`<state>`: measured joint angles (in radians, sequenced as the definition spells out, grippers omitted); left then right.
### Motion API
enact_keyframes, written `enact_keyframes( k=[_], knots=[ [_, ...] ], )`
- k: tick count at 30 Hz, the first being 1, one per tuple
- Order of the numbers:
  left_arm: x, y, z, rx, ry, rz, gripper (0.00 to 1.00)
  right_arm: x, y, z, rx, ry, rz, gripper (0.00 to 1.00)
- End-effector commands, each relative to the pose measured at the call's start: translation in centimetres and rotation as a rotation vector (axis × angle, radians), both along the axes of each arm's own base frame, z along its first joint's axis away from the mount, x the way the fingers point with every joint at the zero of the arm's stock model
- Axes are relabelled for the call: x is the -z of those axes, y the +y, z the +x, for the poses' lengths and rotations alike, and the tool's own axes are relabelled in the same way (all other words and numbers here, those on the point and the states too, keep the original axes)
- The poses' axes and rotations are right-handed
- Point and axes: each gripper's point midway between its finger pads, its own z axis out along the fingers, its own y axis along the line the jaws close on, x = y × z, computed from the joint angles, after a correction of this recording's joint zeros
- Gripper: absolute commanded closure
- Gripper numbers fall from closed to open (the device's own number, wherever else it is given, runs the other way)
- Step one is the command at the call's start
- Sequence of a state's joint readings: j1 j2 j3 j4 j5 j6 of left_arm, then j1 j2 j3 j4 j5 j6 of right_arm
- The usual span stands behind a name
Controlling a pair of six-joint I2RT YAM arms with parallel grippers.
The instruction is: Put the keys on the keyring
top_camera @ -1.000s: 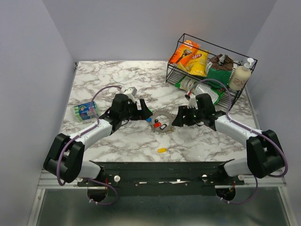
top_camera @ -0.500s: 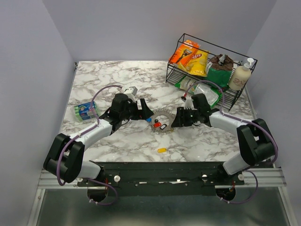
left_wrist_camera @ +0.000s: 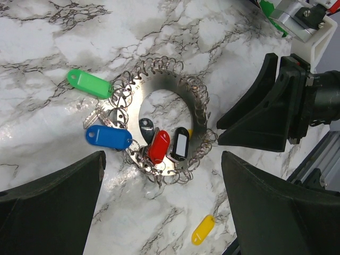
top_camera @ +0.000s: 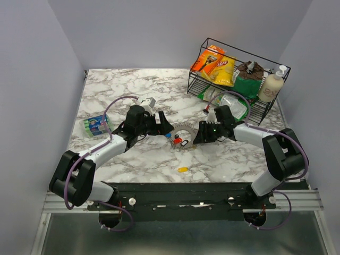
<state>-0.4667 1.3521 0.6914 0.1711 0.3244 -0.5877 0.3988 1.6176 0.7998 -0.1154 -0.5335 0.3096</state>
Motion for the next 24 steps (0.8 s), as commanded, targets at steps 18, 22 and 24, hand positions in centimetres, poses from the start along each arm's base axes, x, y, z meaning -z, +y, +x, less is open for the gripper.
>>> enact_keyframes(
  k=[18, 22, 24],
  knots=[
    [0.03, -0.43, -0.05, 0.019, -0.009, -0.016, 0.01, 0.35, 0.62, 0.63, -0.001, 0.015, 0.015, 0.69],
    [-0.1, -0.45, -0.03, 0.019, -0.009, -0.02, 0.01, 0.47, 0.6, 0.5, 0.0, 0.022, 0.015, 0.71],
    [-0.04, -0.47, -0.1, 0.021, -0.009, -0.019, 0.01, 0.52, 0.68, 0.53, -0.003, 0.022, 0.019, 0.74]
  ],
)
